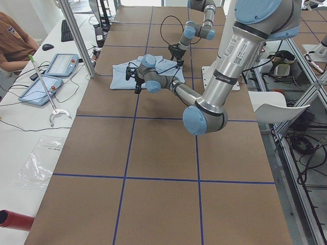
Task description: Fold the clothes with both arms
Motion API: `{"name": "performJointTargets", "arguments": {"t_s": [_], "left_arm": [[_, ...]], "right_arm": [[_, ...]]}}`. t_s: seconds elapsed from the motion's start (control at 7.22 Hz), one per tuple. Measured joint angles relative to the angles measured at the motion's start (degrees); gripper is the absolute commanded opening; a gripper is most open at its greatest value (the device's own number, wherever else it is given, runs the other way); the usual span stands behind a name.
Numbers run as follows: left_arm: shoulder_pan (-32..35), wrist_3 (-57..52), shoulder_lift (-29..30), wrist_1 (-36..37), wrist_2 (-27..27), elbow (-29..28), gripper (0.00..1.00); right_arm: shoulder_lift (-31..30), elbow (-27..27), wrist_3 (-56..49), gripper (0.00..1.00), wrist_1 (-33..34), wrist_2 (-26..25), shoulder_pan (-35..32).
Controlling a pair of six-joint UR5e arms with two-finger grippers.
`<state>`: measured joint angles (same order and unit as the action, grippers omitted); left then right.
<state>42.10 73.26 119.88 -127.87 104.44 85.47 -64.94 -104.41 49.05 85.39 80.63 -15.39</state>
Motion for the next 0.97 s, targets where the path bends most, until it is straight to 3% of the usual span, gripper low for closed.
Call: {"name": "performJointTargets", "arguments": {"t_s": [0.42,0.83,0.97], "left_arm": [[-1.01,1.15,0.86,-0.01,-0.03,0.01,1.00],[-1.79,2.74,2.33,0.04,-0.03,0.11,1.00],[-1.81,2.80,2.47,0.09,-0.01,0.12,1.00]], "right_arm": [[-5.46,-3.02,-1.75,1.00,-0.40,0.74,-2.83],[-20.65,-14.50,-7.25,1.00,-0.63,2.75,-8.02],[-20.97,-15.80,-9.42,1.00,-0.57,4.27,-10.01]]}}
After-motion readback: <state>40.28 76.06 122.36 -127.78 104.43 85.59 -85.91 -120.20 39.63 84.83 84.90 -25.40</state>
